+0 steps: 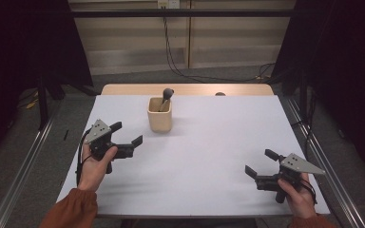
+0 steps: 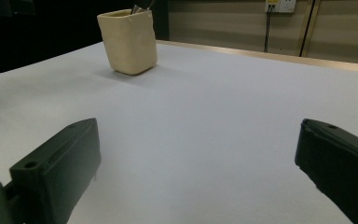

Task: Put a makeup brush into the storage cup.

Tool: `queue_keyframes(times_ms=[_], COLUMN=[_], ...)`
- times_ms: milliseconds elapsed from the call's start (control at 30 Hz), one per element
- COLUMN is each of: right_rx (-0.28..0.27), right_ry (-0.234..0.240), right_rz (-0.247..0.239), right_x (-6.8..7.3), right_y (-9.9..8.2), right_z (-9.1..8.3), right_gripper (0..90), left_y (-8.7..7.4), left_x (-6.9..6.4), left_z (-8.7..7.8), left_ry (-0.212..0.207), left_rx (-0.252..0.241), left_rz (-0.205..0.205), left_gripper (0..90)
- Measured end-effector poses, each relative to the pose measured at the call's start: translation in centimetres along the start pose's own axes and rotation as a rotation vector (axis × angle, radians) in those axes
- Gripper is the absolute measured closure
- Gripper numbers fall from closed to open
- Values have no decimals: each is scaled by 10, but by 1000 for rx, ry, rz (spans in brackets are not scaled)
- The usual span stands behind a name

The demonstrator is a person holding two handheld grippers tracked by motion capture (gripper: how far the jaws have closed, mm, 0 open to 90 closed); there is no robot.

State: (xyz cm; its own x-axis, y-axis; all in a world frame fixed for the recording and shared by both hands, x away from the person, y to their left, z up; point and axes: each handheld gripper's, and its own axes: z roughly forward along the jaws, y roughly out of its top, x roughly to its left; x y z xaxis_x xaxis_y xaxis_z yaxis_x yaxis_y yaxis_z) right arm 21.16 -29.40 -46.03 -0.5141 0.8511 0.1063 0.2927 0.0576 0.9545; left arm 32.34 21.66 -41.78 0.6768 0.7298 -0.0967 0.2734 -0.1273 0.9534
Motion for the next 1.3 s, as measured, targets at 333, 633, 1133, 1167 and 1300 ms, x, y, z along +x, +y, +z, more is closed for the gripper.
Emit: queue_keyframes(times_ms=[333, 633, 1133, 1167, 1300], right_rx=[-5, -5, -4, -4, -4], right_ry=[-7, -9, -8, -8, -7], right_rz=[3, -1, -4, -5, -6], right_x=[1, 1, 1, 1, 2], right_y=[0, 0, 0, 0, 0], right_z=[-1, -2, -4, -4, -3], right_gripper=[0, 0, 0, 0, 0], left_y=[-21, -31, -46, -48, -51], left_x=[-9, -12, -19, -20, -20], left_z=[-18, -39, -65, -65, -69], left_ry=[-12, 1, 73, 75, 80], left_rx=[17, -10, 24, 17, 31], left_rz=[-4, 2, 8, 0, 1], left_gripper=[24, 28, 25, 25, 25])
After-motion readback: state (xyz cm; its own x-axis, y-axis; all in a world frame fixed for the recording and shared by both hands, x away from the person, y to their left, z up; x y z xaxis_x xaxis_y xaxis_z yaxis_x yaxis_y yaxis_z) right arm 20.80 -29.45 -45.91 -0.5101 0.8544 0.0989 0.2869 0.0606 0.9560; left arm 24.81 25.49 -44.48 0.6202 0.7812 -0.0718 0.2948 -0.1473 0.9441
